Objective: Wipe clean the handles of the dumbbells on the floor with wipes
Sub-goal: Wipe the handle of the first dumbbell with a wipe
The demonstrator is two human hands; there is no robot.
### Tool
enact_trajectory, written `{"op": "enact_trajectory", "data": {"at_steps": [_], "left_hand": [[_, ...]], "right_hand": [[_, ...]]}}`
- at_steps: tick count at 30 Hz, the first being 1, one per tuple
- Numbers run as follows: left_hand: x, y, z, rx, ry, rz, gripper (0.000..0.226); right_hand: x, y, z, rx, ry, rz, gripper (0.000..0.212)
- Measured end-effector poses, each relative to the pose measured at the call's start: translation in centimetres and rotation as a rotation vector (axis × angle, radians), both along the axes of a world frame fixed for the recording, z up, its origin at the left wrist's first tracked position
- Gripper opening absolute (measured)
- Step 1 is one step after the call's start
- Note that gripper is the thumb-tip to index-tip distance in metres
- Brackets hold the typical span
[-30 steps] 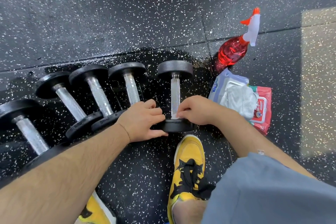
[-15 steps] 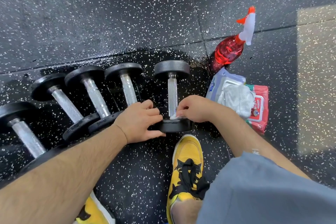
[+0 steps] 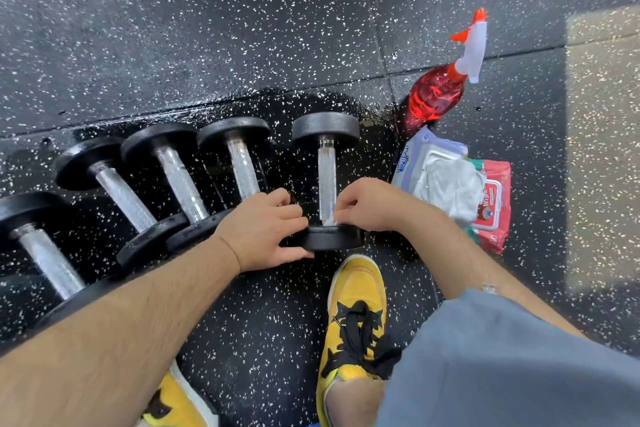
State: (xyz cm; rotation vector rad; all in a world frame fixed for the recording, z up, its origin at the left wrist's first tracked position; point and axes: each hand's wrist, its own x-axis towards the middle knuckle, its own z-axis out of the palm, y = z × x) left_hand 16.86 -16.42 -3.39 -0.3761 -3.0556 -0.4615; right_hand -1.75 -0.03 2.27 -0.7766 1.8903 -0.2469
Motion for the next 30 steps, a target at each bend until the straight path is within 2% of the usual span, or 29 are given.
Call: {"op": "enact_trajectory", "data": {"at_steps": [4,9,14,18,25,30], "left_hand": [[-0.1,0.0,0.0,0.005,0.009,0.005,0.052],[-0.1,0.1,-0.1,-0.001,0.006,0.002,0.052],[-0.1,0.1,-0.1,-0.004,0.007,0.002,0.053],[-0.1,0.2,0.1,-0.026,0.036,0.000,0.055],[-0.2,0.2,0.0,-0.031,0.033,0.005,0.055],[0.0,0.1,0.0,-0.032,0.023,0.002,0.058]], "right_hand": [[0.8,-0.5,-0.2,-0.044,-0.013,-0.030,0.008],[1.9,-1.6,-0.7,-0.115,0.216,0.074,0.023],[0.4,-2.1,-1.6,-0.296,0.532,-0.136,0.025],[0.7,-2.7,-2.3,-0.416,0.478,-0.285,0.021],[1.7,-3.9,-4.0,-0.470,0.744,-0.273,0.005],[2.4,-2.9,-3.5,-0.435,0.669,-0.240,0.011]]}}
